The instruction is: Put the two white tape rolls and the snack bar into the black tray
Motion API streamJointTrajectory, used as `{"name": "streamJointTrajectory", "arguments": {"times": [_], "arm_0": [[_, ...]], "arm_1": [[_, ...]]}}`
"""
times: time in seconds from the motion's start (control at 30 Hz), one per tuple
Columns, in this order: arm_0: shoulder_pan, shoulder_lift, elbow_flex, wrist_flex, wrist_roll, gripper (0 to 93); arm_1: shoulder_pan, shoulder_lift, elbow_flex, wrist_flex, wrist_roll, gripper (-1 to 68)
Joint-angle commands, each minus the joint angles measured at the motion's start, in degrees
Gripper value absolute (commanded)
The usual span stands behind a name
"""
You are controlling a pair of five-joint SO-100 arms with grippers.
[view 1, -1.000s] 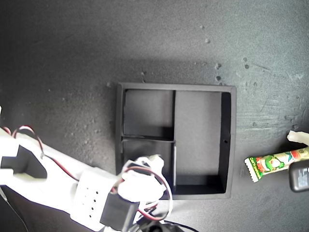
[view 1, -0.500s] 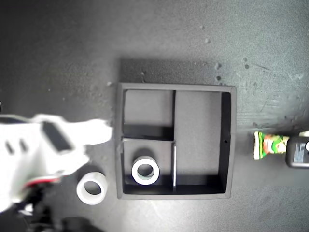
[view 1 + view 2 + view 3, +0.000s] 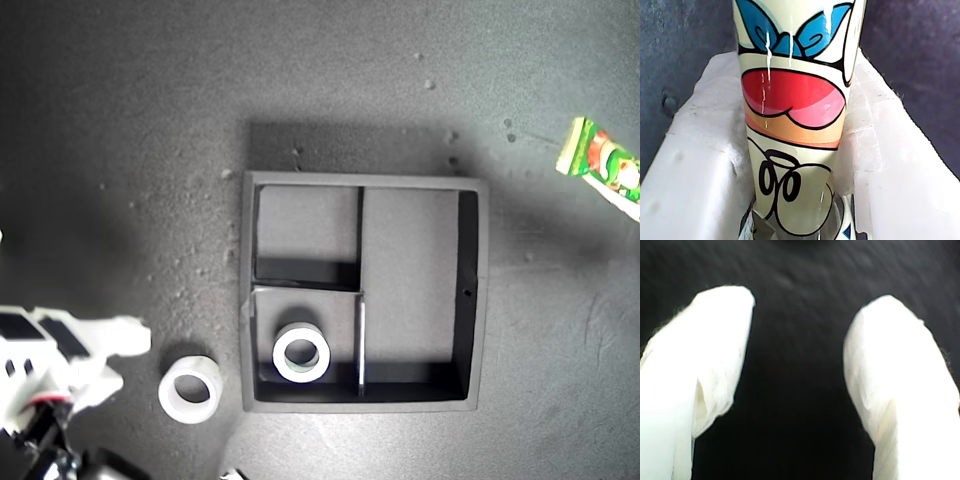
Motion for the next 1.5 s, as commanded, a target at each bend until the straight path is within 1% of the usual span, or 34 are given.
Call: {"name": "streamJointTrajectory", "arguments": {"times": [0.0, 0.13, 0.23, 0.3, 0.37, 0.43, 0.5, 0.63, 0.8, 0.97, 1.03, 1.1, 1.17, 1.2, 1.23, 1.33, 1.47], "arm_0": [[2.9, -7.4, -3.6, -4.2, -1.4, 13.2], [3.6, -14.8, -9.2, -5.7, 0.3, 13.2], [3.3, -19.7, -13.6, -6.0, 1.8, 13.2], [3.2, -22.7, -16.3, -6.0, 2.4, 13.2], [3.2, -25.4, -18.8, -6.0, 2.6, 13.2], [3.2, -27.7, -20.7, -6.0, 2.8, 13.2], [2.9, -29.7, -22.3, -6.0, 3.2, 13.3], [2.7, -31.5, -24.1, -5.6, 3.4, 13.2], [2.7, -33.5, -24.3, 0.2, -1.7, 13.2], [2.4, -37.5, -24.3, 0.7, -2.7, 14.0], [1.8, -39.4, -24.6, 0.6, -2.9, 14.4], [1.1, -41.0, -25.4, 0.5, -2.3, 12.6], [0.6, -42.4, -26.2, 0.5, -1.5, 5.4], [0.3, -42.5, -26.4, 0.6, -1.1, 0.7], [0.0, -42.5, -26.5, 0.6, -1.0, 0.1], [-0.2, -40.5, -26.8, 2.1, -0.6, 0.1], [-0.4, -35.5, -27.9, 8.0, 0.6, 0.0]], "arm_1": [[-0.4, -0.8, -6.7, 0.3, -80.1, -0.3], [-3.0, -10.4, -14.7, 0.5, -87.6, -0.3], [-3.5, -21.5, -22.4, 2.2, -88.0, -0.3], [-1.2, -27.5, -26.2, 3.6, -78.6, -0.3], [1.4, -28.3, -24.4, 3.0, -58.3, -0.3], [0.4, -27.5, -22.9, 2.6, -40.1, -0.3], [-1.8, -27.5, -24.8, 3.3, -28.0, -0.3], [-3.3, -27.5, -25.0, 3.0, -13.3, -0.2], [-4.7, -27.8, -19.6, -3.1, 0.0, -0.1], [-7.0, -28.1, -16.0, -4.1, 10.9, -0.1], [-7.8, -28.1, -14.9, -4.9, 13.1, -0.1], [-8.4, -28.2, -15.2, -4.2, 14.3, -0.1], [-9.0, -28.4, -16.5, -1.8, 13.7, -0.1], [-8.7, -28.5, -16.9, -1.6, 9.5, -0.2], [-8.3, -28.9, -17.7, -1.0, 4.3, -0.2], [-7.5, -28.9, -18.4, 0.9, -10.4, -0.3], [-6.8, -28.9, -20.2, 2.9, -28.7, -0.4]]}}
